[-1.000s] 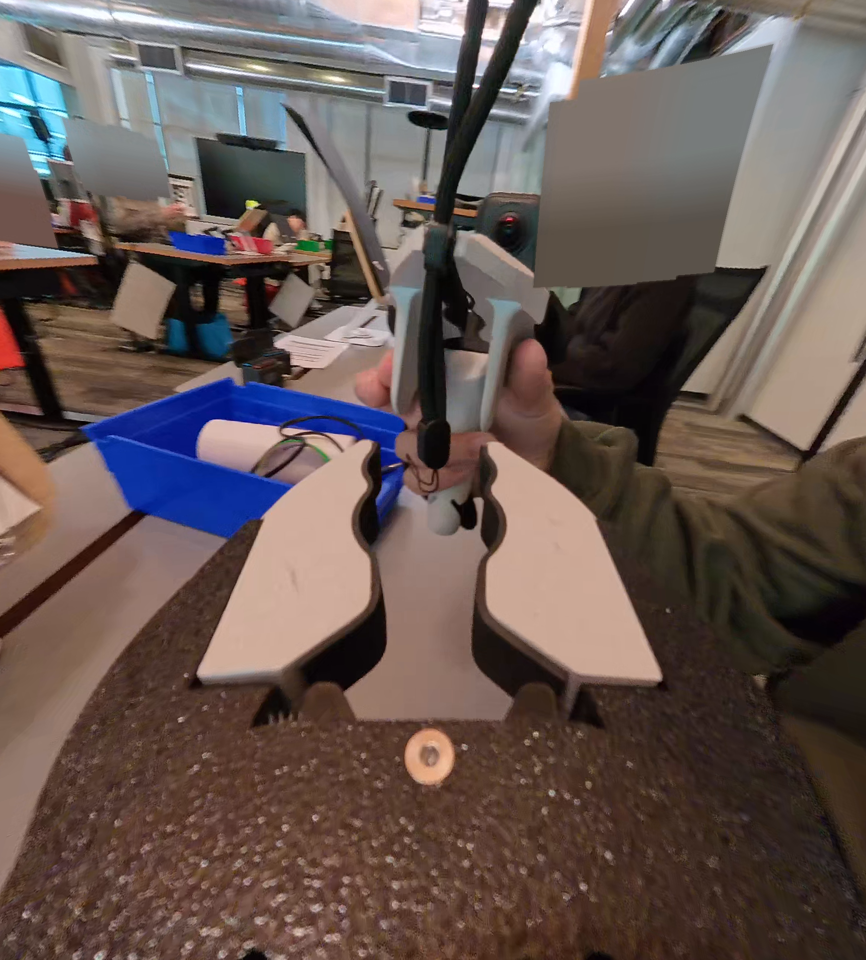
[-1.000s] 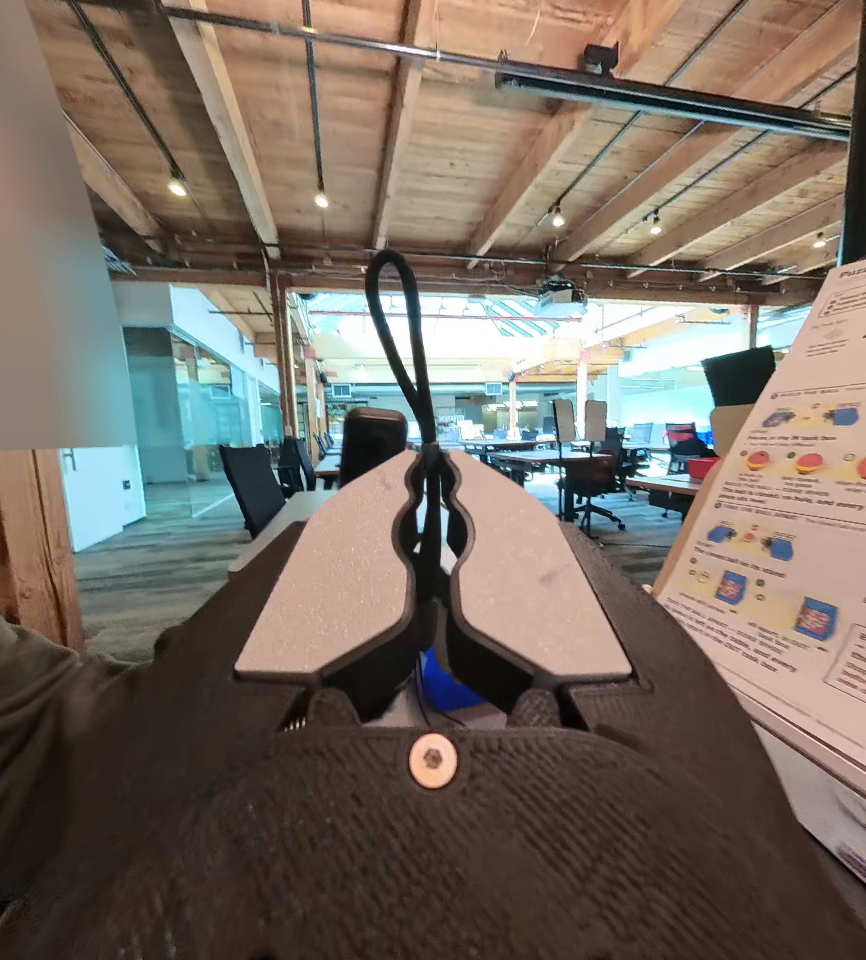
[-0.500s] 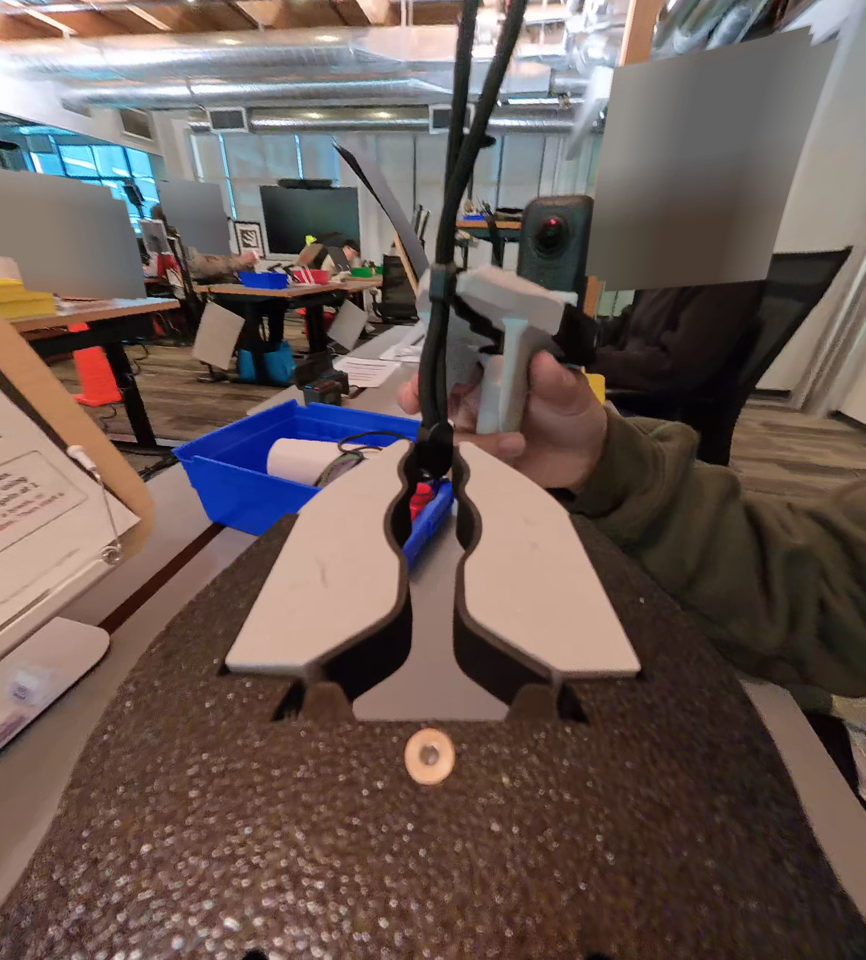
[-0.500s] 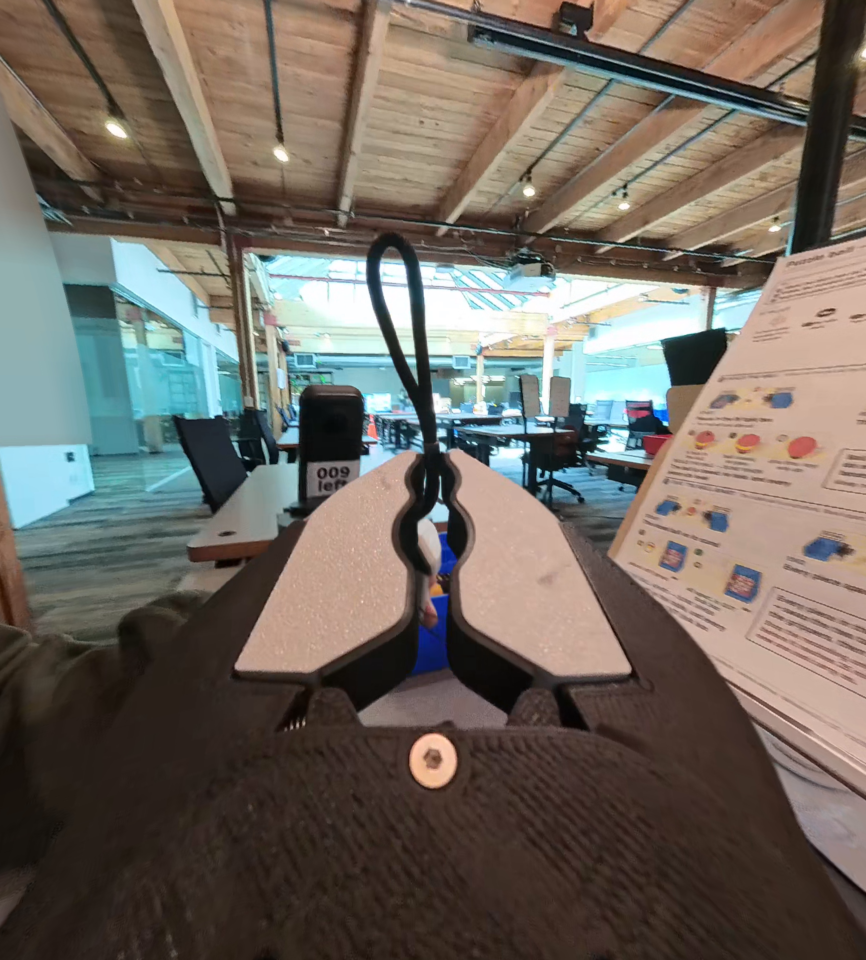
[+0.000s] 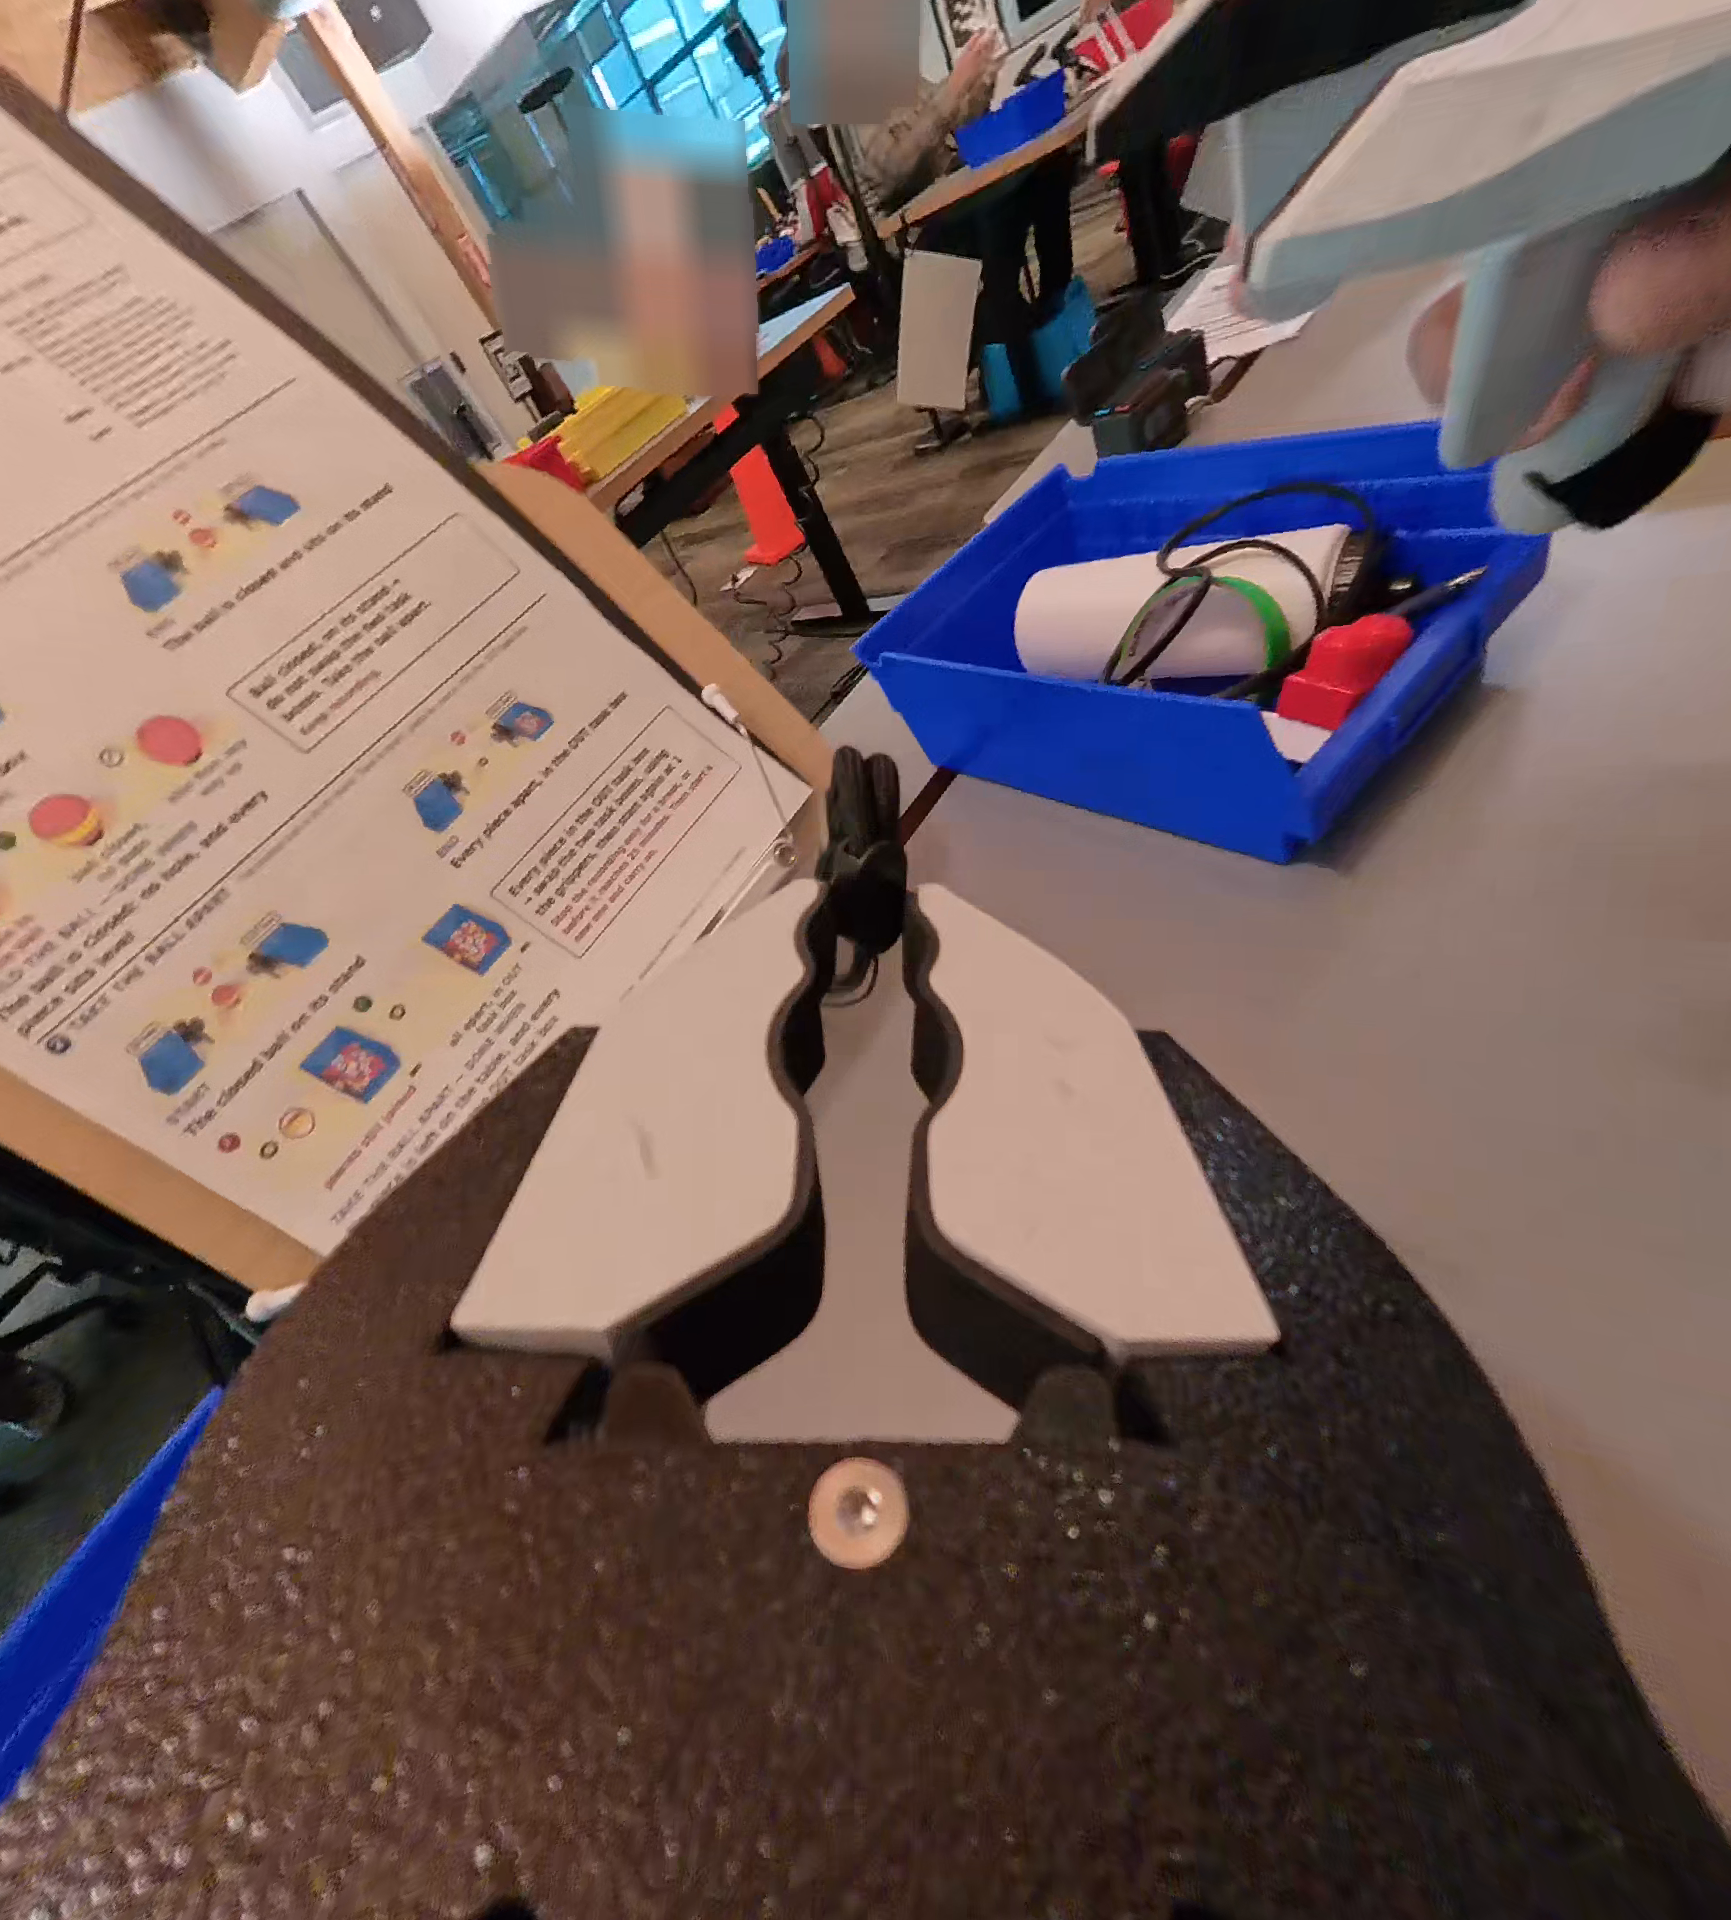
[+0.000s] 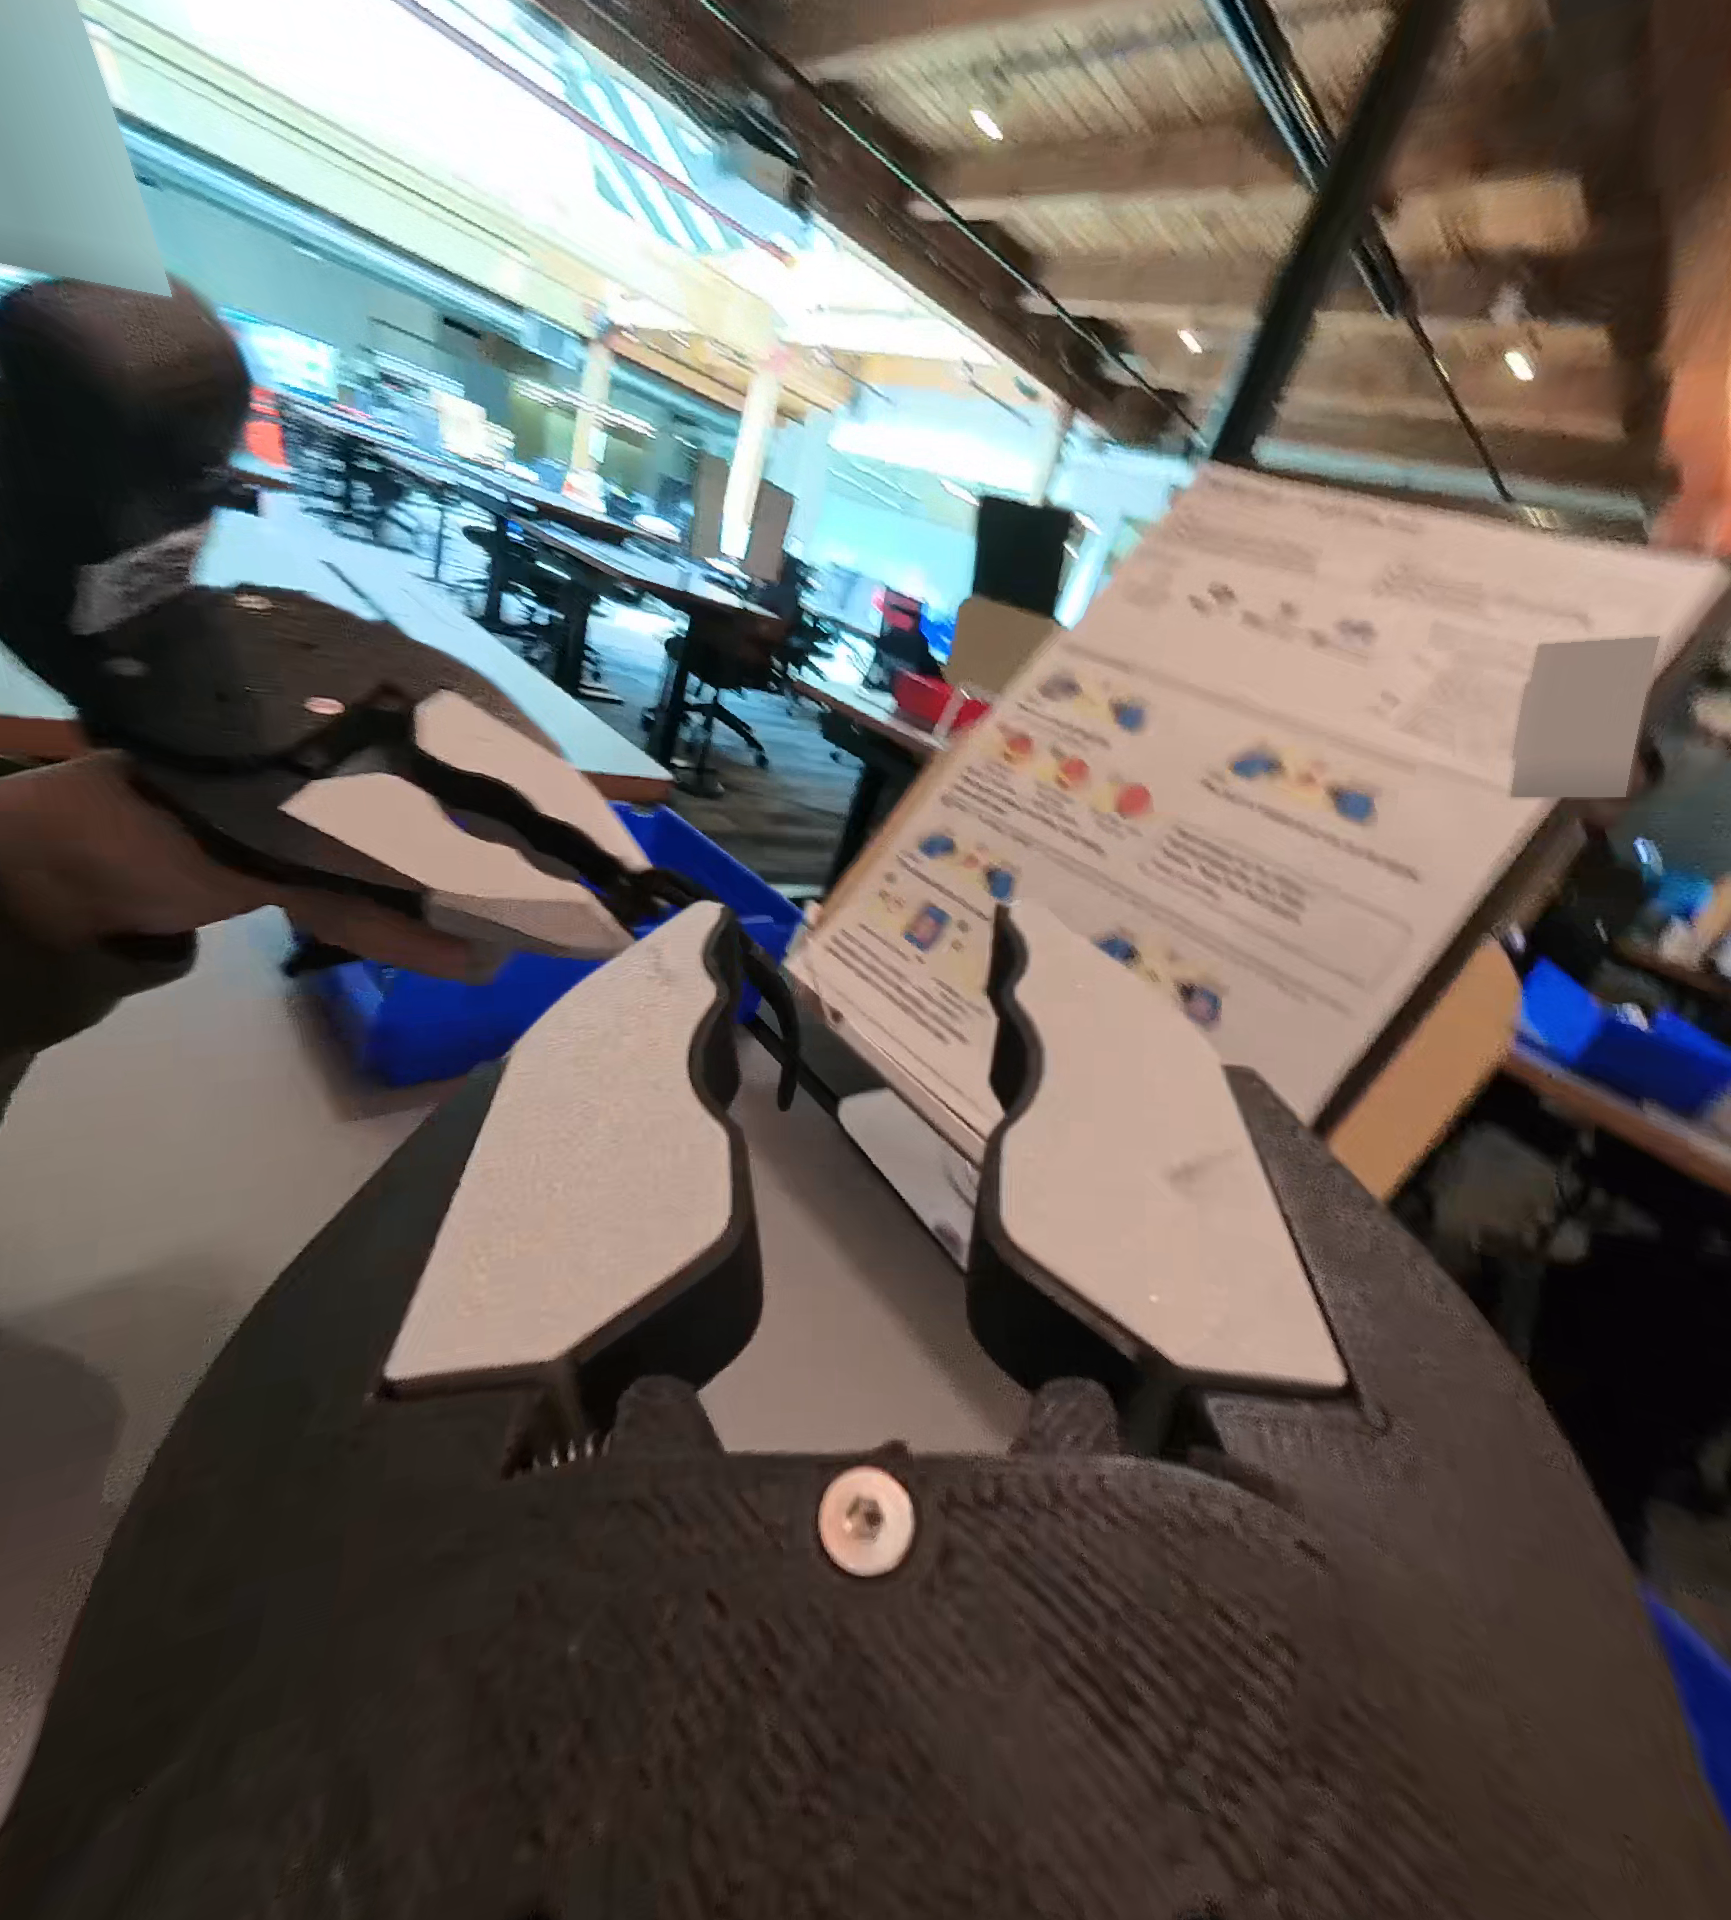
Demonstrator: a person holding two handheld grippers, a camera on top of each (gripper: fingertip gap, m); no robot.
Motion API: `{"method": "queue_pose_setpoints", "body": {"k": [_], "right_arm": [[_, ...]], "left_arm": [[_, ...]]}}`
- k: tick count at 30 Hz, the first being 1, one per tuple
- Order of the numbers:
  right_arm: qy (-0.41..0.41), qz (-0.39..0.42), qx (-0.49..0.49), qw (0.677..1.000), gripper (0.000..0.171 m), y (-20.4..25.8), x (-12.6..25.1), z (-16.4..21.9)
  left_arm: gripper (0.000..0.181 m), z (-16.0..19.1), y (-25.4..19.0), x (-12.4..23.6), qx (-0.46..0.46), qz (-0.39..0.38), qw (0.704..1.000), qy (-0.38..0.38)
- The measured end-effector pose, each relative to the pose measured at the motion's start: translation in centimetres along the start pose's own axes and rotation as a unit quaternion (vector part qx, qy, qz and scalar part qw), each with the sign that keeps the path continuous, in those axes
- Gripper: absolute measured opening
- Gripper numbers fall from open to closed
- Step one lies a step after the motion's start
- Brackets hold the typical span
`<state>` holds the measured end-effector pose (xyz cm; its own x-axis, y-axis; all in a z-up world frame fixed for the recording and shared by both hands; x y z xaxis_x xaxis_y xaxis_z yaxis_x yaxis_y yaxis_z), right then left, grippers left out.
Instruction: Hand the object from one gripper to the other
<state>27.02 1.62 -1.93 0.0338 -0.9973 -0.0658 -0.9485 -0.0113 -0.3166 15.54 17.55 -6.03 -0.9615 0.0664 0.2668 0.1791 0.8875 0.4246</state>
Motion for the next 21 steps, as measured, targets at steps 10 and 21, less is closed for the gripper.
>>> {"method": "queue_pose_setpoints", "body": {"k": [10, 21], "right_arm": [[0.105, -0.057, 0.313, 0.942, 0.024, 5.8, -3.4, 2.2], [0.165, -0.076, 0.464, 0.867, 0.015, 6.8, -3.7, 4.1]], "left_arm": [[0.011, -0.7, -3.2, -1.7, -0.093, 0.036, 0.994, 0.041], [0.011, 0.3, -4.1, -2.1, -0.149, 0.069, 0.982, 0.089]]}}
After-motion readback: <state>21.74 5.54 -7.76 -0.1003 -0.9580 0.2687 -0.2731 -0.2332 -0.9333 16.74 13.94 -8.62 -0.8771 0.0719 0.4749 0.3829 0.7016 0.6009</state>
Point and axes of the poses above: each gripper's, where its closed fingertips meet, x back along the fingers, z out of its underside, y = z × x across the jaws, the point moved 7 cm from there along x, back along the fingers, and after that the axes turned 4 degrees about y, right-handed, at the moved point
